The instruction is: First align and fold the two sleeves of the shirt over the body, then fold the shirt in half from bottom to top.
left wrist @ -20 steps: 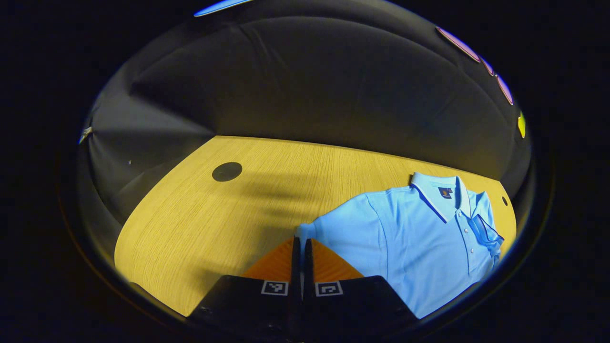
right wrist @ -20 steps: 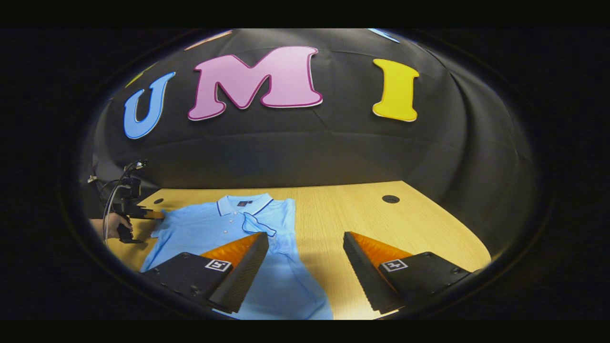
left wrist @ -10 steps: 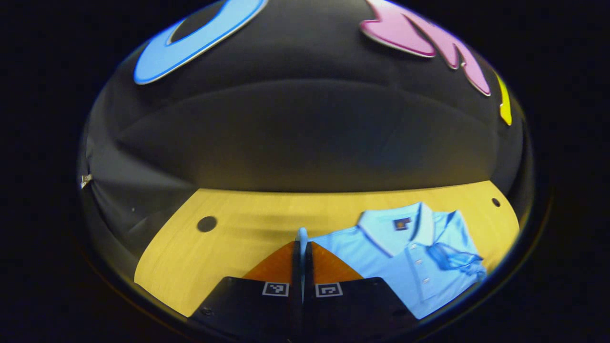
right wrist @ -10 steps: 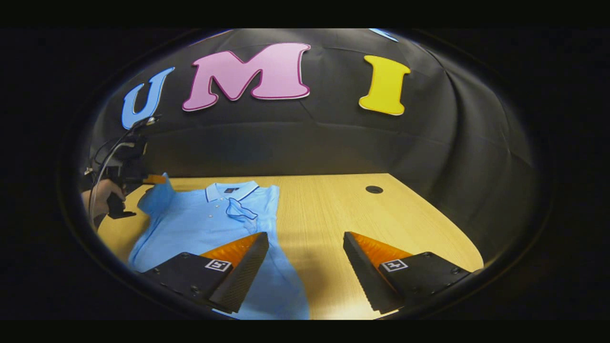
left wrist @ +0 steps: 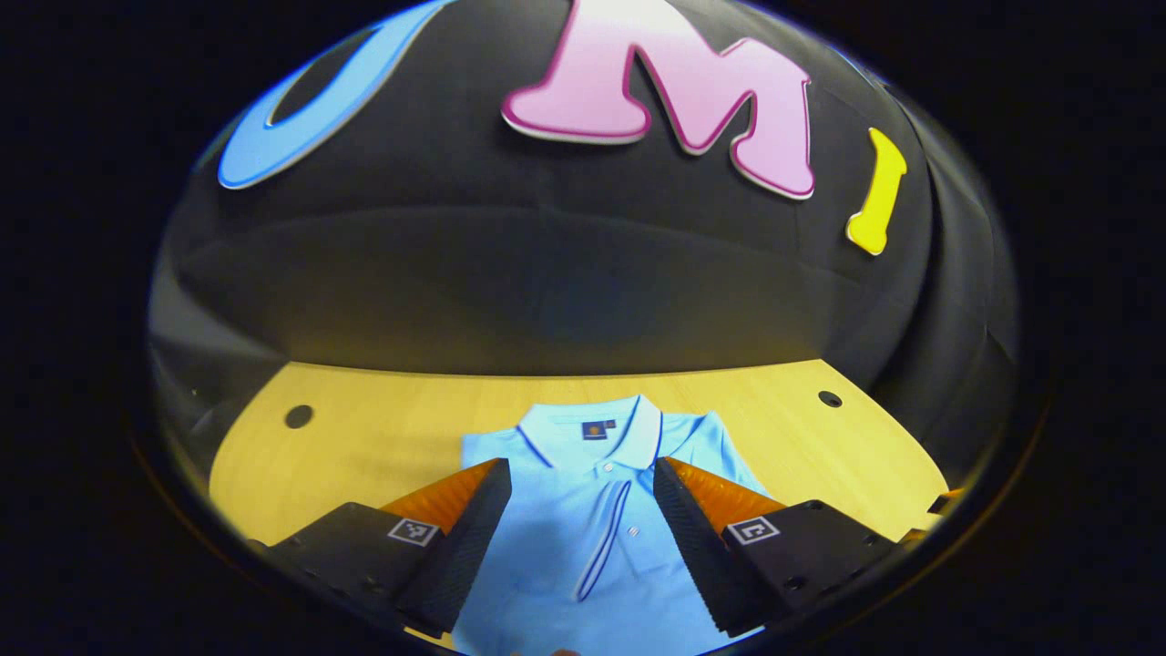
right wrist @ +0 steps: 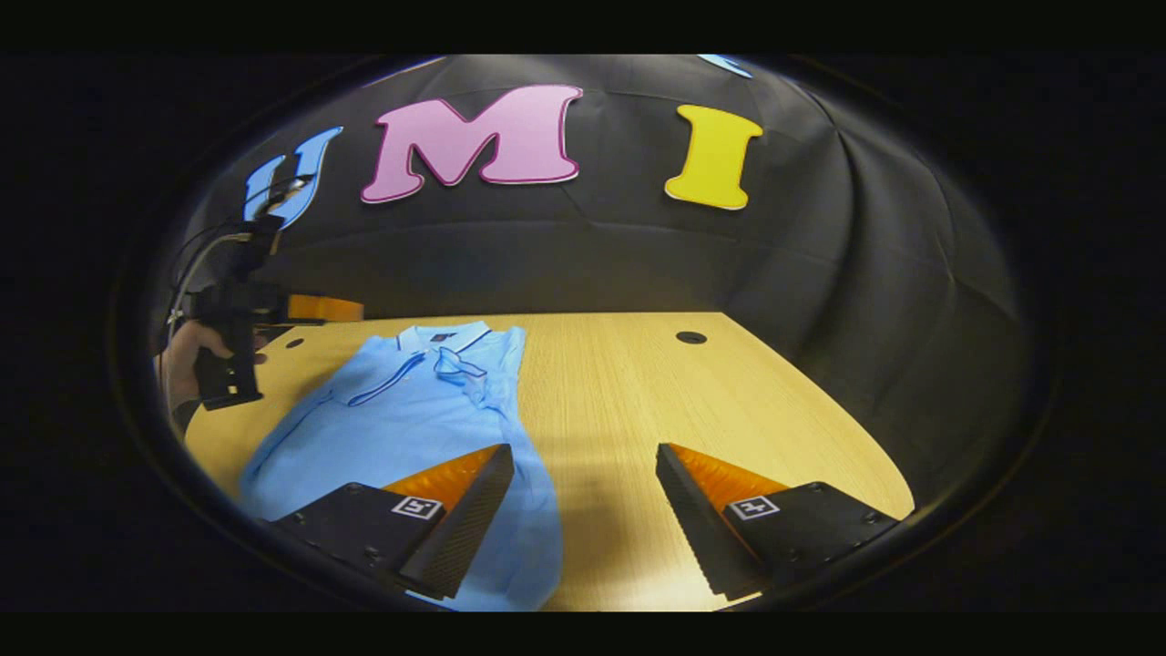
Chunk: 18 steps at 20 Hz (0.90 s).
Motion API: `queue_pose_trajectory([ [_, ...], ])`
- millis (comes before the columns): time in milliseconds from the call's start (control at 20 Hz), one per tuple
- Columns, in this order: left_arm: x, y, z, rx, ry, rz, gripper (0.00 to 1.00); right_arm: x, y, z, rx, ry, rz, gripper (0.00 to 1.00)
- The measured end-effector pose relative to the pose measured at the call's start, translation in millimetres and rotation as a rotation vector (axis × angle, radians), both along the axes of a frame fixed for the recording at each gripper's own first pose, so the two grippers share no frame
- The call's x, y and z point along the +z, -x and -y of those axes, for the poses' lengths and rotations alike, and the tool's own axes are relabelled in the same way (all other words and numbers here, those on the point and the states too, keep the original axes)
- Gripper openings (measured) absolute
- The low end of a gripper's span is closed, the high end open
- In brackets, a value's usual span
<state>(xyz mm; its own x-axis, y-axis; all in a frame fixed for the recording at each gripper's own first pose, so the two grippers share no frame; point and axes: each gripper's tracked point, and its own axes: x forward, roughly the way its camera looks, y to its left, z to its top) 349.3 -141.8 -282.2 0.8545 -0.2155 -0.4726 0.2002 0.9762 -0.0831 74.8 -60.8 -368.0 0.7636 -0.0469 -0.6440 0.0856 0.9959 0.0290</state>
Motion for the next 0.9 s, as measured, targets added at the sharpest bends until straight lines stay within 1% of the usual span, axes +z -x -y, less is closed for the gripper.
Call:
queue_pose_trajectory([
  [50,8,28,-16,0.011,-0.005,0.0,0.99,0,11,-4,0.004,-0.004,-0.014,0.98],
  [100,11,54,-32,0.02,-0.01,-0.007,0.98,0,23,-9,0.009,-0.009,-0.031,0.96],
  [250,6,141,-71,0.05,-0.027,-0.062,0.98,5,63,-19,0.012,-0.031,-0.077,0.98],
  [400,-14,222,-87,0.051,-0.041,-0.136,0.98,8,98,-31,0.02,-0.048,-0.11,0.98],
  [500,-33,272,-93,0.053,-0.038,-0.208,0.98,5,120,-40,0.023,-0.064,-0.143,0.97],
  [600,-54,309,-97,0.075,-0.029,-0.274,0.98,-1,140,-50,0.026,-0.084,-0.186,0.98],
  [750,-92,356,-91,0.085,-0.035,-0.391,0.98,-11,160,-53,-0.008,-0.081,-0.226,0.98],
  [900,-109,372,-84,0.077,-0.074,-0.42,0.99,-25,176,-62,-0.022,-0.096,-0.27,0.99],
])
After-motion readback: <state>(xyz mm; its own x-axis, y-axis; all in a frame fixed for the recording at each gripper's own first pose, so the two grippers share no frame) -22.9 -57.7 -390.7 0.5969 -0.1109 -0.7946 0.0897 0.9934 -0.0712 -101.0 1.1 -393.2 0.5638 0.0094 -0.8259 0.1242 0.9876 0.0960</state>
